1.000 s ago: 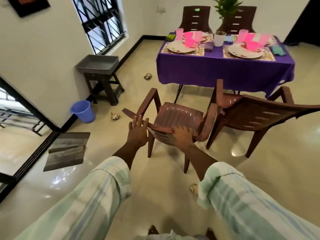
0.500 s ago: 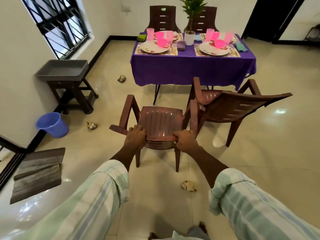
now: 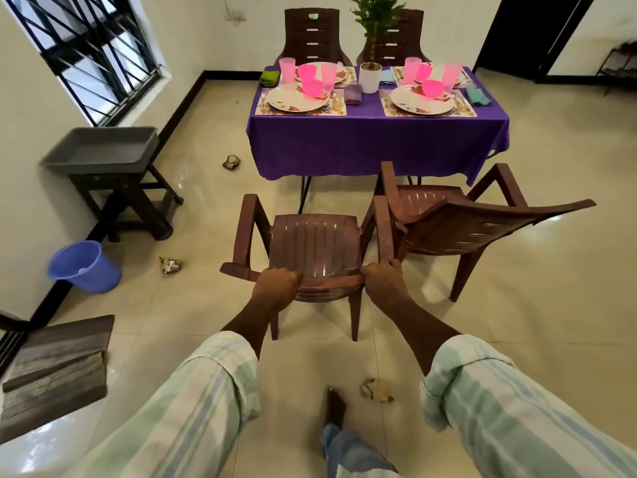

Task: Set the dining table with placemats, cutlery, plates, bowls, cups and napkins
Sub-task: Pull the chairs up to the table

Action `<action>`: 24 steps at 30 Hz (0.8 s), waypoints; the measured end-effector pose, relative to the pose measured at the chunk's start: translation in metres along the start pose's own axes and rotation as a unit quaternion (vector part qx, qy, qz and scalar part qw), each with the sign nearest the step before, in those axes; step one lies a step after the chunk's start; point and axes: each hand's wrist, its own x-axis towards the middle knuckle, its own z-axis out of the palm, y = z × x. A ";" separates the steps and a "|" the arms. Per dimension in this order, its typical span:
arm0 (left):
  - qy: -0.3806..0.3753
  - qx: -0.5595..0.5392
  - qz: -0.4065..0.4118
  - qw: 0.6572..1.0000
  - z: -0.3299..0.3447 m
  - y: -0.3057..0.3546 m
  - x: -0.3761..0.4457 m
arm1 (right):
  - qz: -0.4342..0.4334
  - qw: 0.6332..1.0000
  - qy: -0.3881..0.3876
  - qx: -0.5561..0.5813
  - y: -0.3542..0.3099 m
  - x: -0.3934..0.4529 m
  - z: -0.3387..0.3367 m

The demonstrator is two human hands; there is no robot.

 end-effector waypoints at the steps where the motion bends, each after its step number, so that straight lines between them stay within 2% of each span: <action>1: -0.002 0.000 -0.001 1.000 -0.002 -0.005 0.010 | -0.003 1.000 -0.001 -0.004 0.001 0.010 -0.001; 12: -0.013 -0.013 -0.052 0.998 -0.017 -0.049 0.126 | -0.012 1.000 -0.011 0.011 0.028 0.137 -0.008; 19: 0.011 -0.011 -0.063 0.998 -0.014 -0.066 0.178 | -0.017 1.000 -0.018 -0.007 0.041 0.186 -0.012; 24: -0.005 0.016 -0.084 0.996 -0.017 -0.084 0.198 | -0.013 0.999 -0.011 0.030 0.033 0.212 -0.012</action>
